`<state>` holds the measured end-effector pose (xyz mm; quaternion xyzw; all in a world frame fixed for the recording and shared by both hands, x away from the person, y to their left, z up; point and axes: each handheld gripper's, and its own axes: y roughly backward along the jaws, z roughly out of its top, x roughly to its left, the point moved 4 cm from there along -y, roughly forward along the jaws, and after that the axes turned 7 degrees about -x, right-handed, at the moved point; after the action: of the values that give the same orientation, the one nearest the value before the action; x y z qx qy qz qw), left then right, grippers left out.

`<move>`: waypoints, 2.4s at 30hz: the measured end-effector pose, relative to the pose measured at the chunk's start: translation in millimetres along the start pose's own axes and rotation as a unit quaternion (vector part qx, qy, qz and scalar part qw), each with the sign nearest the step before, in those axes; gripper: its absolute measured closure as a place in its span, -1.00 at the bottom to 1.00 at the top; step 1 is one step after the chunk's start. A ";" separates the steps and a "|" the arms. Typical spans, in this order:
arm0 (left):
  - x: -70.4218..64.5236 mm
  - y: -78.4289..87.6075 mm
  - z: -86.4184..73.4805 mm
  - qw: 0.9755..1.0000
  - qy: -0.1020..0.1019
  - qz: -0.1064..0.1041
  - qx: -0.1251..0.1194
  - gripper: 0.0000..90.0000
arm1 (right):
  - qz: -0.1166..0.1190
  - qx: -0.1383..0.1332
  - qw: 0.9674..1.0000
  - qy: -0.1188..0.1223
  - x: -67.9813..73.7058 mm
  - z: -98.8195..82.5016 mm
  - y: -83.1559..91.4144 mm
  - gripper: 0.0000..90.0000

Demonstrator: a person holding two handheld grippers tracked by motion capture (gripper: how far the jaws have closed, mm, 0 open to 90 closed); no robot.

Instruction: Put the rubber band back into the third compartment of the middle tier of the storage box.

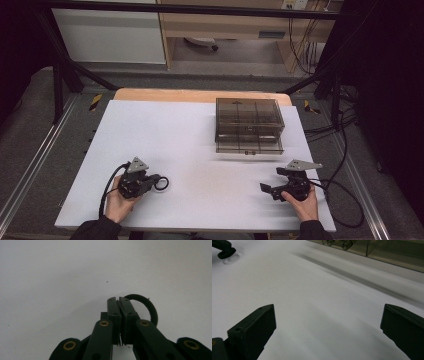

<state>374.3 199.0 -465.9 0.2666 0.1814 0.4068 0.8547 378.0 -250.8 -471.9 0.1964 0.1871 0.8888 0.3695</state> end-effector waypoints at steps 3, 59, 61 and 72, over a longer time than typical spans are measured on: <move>-1.6 0.2 3.0 1.000 0.004 -0.002 -0.003 0.95 | 0.000 0.001 1.000 0.000 0.0 -0.1 -0.1 -0.98; -68.3 -43.2 76.3 0.999 -0.031 -0.030 -0.024 0.95 | -0.004 0.004 1.000 0.004 -0.5 -0.4 0.0 -0.98; -71.1 -45.3 79.6 0.999 -0.034 -0.031 -0.025 0.95 | -0.004 0.004 1.000 0.005 -0.5 -0.4 0.0 -0.98; -90.1 -58.0 96.8 0.998 -0.049 -0.040 -0.027 0.95 | -0.004 0.005 1.000 0.006 -0.6 -0.4 0.1 -0.98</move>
<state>405.8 67.2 -415.9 0.2552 0.1389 0.3633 0.8852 378.1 -251.4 -472.4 0.1922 0.1940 0.8876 0.3710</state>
